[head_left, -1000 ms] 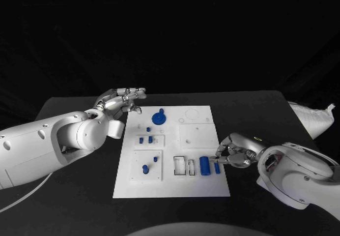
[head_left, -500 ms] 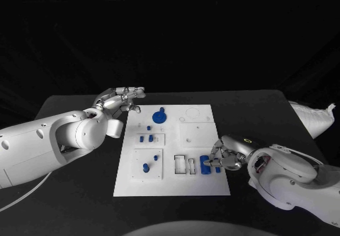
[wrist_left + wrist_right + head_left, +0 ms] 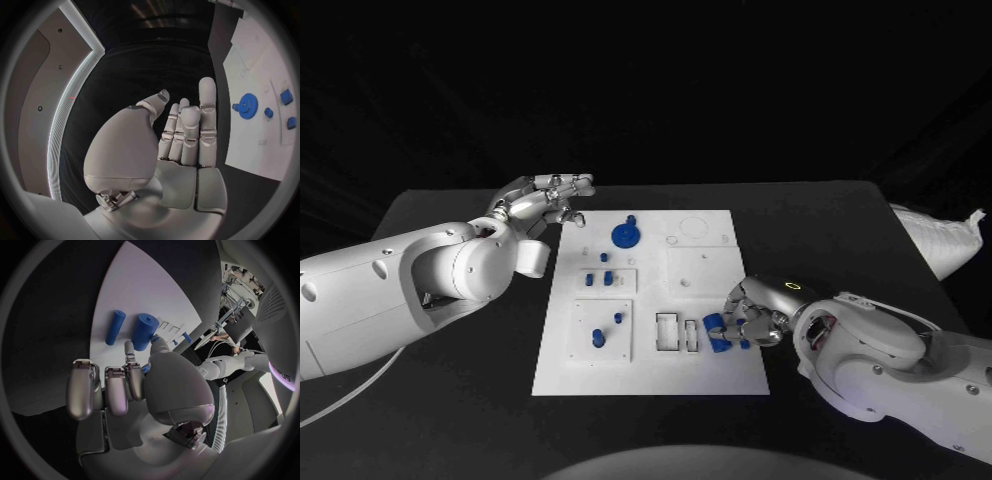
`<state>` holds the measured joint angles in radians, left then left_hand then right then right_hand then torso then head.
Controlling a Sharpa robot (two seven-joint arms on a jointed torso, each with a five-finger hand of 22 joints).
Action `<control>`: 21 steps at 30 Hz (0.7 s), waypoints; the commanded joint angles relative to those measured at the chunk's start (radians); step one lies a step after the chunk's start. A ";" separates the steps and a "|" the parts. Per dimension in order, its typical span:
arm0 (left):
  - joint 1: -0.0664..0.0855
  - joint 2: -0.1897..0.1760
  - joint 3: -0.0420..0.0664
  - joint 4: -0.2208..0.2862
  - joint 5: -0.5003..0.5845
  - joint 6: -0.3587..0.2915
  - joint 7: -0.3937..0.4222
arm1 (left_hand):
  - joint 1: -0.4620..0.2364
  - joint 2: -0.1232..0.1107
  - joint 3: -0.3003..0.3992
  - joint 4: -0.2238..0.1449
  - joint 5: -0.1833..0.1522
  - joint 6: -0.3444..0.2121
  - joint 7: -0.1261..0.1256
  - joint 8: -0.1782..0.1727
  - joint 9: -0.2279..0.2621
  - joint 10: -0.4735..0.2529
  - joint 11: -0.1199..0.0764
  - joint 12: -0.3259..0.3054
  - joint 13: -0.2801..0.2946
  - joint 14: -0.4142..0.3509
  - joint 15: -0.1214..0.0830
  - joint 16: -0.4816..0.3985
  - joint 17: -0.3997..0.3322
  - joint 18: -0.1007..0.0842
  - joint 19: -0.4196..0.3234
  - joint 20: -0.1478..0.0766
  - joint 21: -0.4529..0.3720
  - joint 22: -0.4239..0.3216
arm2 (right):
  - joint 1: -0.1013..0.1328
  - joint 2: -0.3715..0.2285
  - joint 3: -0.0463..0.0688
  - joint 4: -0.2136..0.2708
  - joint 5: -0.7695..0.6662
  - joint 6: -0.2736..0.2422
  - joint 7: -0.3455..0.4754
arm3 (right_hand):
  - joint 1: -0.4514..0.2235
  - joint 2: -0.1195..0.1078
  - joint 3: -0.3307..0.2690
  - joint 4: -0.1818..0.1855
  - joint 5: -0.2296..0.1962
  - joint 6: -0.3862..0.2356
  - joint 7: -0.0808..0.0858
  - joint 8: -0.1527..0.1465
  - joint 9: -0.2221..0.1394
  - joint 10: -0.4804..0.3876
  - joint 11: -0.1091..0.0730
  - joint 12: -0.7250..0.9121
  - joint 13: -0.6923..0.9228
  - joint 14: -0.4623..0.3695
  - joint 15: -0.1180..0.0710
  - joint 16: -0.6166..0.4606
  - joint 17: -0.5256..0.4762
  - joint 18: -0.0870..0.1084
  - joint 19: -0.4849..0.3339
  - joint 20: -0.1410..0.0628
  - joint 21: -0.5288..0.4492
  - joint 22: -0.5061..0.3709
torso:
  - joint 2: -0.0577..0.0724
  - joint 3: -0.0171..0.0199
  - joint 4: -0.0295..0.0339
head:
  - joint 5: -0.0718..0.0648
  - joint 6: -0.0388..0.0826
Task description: Assemble the parts on the task board
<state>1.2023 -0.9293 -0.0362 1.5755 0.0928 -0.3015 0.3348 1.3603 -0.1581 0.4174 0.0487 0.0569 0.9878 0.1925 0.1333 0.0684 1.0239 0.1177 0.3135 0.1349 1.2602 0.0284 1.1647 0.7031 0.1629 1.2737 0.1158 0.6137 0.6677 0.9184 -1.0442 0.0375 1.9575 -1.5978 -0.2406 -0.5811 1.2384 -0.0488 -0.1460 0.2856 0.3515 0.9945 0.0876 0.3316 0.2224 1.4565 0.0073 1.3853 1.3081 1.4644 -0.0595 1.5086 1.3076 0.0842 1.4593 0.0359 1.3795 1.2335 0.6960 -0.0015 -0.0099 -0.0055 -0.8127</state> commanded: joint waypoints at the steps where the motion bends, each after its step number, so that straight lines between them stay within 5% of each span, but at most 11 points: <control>1: 0.000 -0.001 0.001 0.001 0.002 0.015 0.008 | 0.003 0.006 -0.005 -0.002 0.004 -0.009 0.000 0.005 0.000 -0.010 0.000 0.002 0.001 -0.005 -0.001 0.006 0.000 0.019 0.000 0.006 -0.004 -0.001 | -0.005 0.007 0.000 -0.008 -0.038 0.054 -0.012 | 0.003 0.006 -0.007 0.001 -0.008 -0.006 0.000 0.006 0.003 -0.005 0.001 -0.002 0.054 0.086 -0.005 0.003 0.152 -0.018 0.014 0.000 0.004 0.001 | 0.000 -0.0014 0.0033 | -0.001 -0.002; 8: 0.000 -0.005 0.001 0.002 0.002 0.017 0.005 | 0.002 0.006 -0.005 -0.002 0.004 -0.009 0.000 0.006 0.000 -0.011 0.000 0.005 0.002 -0.005 -0.001 0.007 -0.001 0.019 0.000 0.006 -0.004 -0.002 | -0.017 0.034 0.000 -0.030 -0.064 0.069 -0.018 | -0.011 0.007 -0.025 0.003 -0.055 -0.013 0.000 0.015 0.017 -0.008 0.001 -0.009 0.055 0.085 -0.005 0.002 0.149 -0.018 0.011 0.001 0.003 -0.001 | 0.000 -0.0029 0.0051 | 0.000 -0.007; 14: 0.000 -0.007 0.001 0.003 0.002 0.018 0.004 | 0.002 0.006 -0.006 -0.002 0.004 -0.009 0.000 0.007 0.000 -0.011 0.000 0.008 0.002 -0.005 -0.001 0.007 -0.002 0.019 0.000 0.006 -0.004 -0.002 | -0.025 0.049 0.000 -0.042 -0.073 0.071 -0.019 | -0.004 0.012 -0.024 0.000 -0.055 -0.013 -0.001 0.019 0.021 -0.009 0.000 -0.011 0.056 0.085 -0.005 0.002 0.151 -0.018 0.011 0.001 0.005 0.002 | -0.001 -0.0035 0.0082 | 0.000 -0.010; 21: 0.000 -0.008 0.001 0.004 0.002 0.019 0.003 | 0.002 0.006 -0.006 -0.002 0.004 -0.009 0.000 0.007 0.000 -0.011 0.000 0.008 0.002 -0.005 -0.001 0.007 -0.002 0.019 0.000 0.006 -0.004 -0.002 | -0.028 0.051 0.000 -0.038 -0.073 -0.007 -0.019 | 0.046 0.067 0.006 -0.012 -0.001 0.015 -0.013 0.047 0.045 -0.001 -0.010 -0.006 0.067 0.087 -0.012 0.008 0.161 -0.020 0.015 -0.003 0.014 0.018 | -0.002 -0.0038 0.0070 | 0.004 -0.009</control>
<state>1.2021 -0.9379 -0.0362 1.5770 0.0928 -0.3008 0.3336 1.3603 -0.1581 0.4174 0.0487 0.0569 0.9878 0.1925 0.1373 0.0684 1.0166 0.1176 0.3177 0.1361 1.2602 0.0284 1.1647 0.7020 0.1629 1.2737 0.1159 0.6137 0.6669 0.8969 -0.9947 0.0426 1.9217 -1.6602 -0.2211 -0.5883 1.2742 -0.0022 -0.1466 0.2729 0.3457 1.0016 0.0776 0.3724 0.2615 1.4542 0.0048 1.3801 1.3079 1.4667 -0.0681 1.5137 1.3074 0.0843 1.4599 0.0353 1.3909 1.2502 0.6942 -0.0053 -0.0032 -0.0026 -0.8223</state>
